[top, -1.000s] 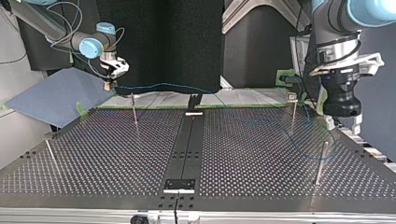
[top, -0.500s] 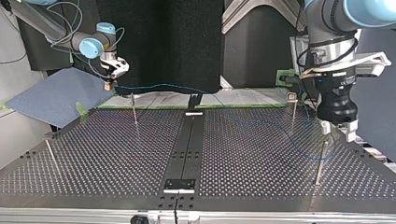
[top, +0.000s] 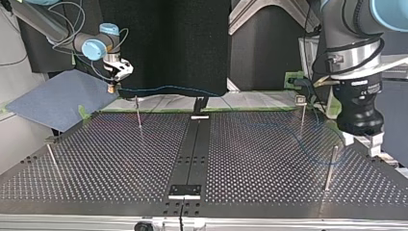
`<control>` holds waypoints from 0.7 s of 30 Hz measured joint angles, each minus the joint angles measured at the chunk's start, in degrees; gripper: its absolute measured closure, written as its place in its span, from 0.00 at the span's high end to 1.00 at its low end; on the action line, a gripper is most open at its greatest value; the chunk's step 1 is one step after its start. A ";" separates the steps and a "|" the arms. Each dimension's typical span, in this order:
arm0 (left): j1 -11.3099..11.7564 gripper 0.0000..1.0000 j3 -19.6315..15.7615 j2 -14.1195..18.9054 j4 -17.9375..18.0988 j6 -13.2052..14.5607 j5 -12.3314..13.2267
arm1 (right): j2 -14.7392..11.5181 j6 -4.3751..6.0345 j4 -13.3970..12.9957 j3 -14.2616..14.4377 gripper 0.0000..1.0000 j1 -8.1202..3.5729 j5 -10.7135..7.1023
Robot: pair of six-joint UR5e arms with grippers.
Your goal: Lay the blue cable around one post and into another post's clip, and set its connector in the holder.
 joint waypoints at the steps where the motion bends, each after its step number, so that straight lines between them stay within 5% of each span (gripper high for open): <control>1: -0.11 1.00 0.39 -0.27 -0.37 0.38 -0.01 | 0.00 0.02 0.00 0.00 0.00 0.00 0.00; 14: -1.13 1.00 6.46 -5.75 -6.65 6.69 -0.05 | 0.01 0.28 0.00 0.00 0.00 -0.03 -0.04; 21: -1.63 1.00 6.22 -8.26 -10.25 9.27 -0.54 | 0.00 0.35 0.04 0.00 0.00 -0.04 -0.07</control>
